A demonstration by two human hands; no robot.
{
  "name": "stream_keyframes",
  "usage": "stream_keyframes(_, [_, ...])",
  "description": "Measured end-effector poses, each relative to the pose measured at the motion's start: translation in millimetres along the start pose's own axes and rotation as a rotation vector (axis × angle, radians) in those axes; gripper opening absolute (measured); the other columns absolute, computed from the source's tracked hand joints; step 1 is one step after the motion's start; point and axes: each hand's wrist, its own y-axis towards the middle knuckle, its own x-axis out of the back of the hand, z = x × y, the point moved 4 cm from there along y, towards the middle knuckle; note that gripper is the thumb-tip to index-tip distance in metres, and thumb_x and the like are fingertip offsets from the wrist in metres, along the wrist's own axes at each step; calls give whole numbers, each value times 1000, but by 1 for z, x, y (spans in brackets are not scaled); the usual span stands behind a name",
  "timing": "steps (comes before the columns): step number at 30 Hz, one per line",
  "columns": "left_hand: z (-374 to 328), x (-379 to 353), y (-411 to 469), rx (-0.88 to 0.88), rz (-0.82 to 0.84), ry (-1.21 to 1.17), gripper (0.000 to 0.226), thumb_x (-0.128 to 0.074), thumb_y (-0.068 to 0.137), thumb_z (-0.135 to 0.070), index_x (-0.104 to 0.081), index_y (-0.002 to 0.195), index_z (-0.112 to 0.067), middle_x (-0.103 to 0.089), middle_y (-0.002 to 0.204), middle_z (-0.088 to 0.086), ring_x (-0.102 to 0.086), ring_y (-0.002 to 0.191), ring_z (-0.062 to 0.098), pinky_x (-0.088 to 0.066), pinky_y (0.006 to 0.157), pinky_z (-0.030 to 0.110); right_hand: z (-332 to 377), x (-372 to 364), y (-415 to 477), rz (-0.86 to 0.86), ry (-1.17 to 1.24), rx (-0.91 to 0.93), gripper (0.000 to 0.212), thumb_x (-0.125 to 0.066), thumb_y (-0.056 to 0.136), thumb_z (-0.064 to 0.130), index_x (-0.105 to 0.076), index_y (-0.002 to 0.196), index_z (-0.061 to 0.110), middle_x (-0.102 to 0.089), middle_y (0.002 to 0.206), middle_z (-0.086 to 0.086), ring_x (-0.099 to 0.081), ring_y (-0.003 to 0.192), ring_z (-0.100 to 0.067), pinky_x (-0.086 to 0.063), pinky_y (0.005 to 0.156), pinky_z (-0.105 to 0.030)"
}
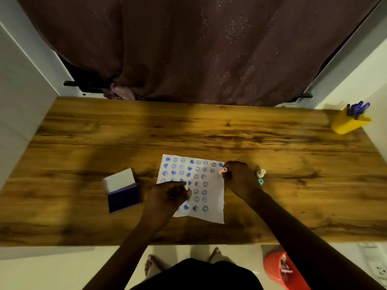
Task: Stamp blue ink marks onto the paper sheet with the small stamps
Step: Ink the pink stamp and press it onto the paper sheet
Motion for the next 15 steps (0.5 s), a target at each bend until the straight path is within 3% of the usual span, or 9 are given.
stream_keyframes(2, [1, -3, 1, 14, 0, -11, 40, -89, 81, -28, -72, 84, -64, -77, 88, -34, -76, 90, -4, -62, 72, 17, 2, -3, 4, 13, -24, 13, 24, -57, 100, 29, -71, 112, 14, -74, 110, -6, -68, 99, -23, -52, 81, -32])
stream_keyframes(5, [5, -4, 3, 59, -8, -11, 31, -90, 80, -26, -74, 87, -51, -79, 90, -30, -77, 90, -2, -64, 75, 23, 4, -5, 8, 30, -49, 51, 28, -57, 99, 30, -69, 119, 14, -73, 113, -7, -68, 104, -24, -54, 86, -34])
stream_keyframes(9, [8, -3, 6, 72, -12, 7, 26, -89, 80, -27, -77, 99, -41, -80, 90, -25, -77, 92, -4, -63, 78, 19, 2, -10, 13, 57, -76, 61, 26, -59, 98, 28, -69, 116, 12, -73, 113, -8, -68, 103, -25, -53, 83, -33])
stream_keyframes(12, [14, -3, 8, 90, -26, 7, 31, -89, 79, -33, -80, 109, -31, -82, 96, -18, -78, 95, 0, -64, 83, 25, -2, -15, 15, 66, -58, 41, 26, -56, 100, 30, -70, 115, 13, -72, 114, -8, -68, 102, -25, -52, 83, -32])
stream_keyframes(15, [15, -3, 9, 97, -35, -4, 28, -89, 79, -34, -77, 100, -49, -81, 95, -23, -77, 93, -2, -64, 81, 27, -3, -19, 14, 53, -37, 30, 28, -55, 101, 31, -71, 117, 14, -72, 114, -7, -69, 102, -23, -52, 84, -31])
